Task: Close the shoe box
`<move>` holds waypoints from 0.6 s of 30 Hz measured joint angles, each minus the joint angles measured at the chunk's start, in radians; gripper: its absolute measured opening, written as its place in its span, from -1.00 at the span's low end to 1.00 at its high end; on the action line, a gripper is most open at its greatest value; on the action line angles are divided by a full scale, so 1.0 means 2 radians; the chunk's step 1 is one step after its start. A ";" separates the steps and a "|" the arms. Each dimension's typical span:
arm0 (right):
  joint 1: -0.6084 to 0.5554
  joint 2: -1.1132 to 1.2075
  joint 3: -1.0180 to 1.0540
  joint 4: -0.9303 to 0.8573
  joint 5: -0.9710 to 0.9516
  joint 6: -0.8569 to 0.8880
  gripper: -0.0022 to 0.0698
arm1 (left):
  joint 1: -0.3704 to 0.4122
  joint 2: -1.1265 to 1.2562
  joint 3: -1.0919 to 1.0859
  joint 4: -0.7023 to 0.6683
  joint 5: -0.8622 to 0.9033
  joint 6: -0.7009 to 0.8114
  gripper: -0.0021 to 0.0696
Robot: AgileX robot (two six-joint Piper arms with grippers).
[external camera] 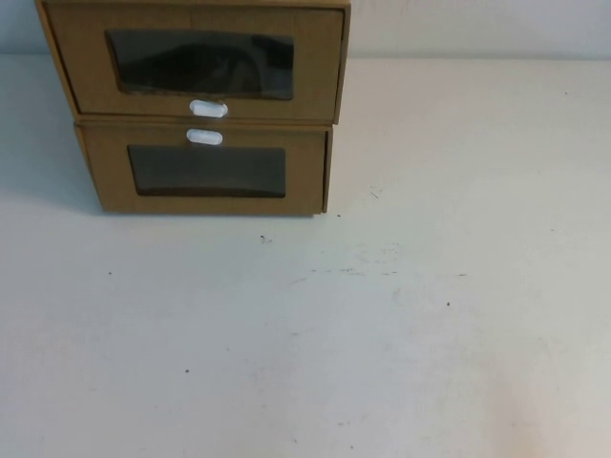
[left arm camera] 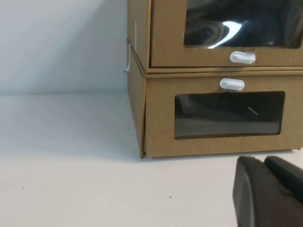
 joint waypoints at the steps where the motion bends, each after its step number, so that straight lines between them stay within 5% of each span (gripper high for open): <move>1: 0.000 0.000 0.000 0.002 0.006 -0.006 -0.97 | 0.000 0.000 0.000 0.000 0.000 0.000 -0.95; 18: 0.000 0.000 0.000 0.000 0.057 0.007 -0.97 | 0.000 0.000 0.000 0.000 0.000 0.000 -0.95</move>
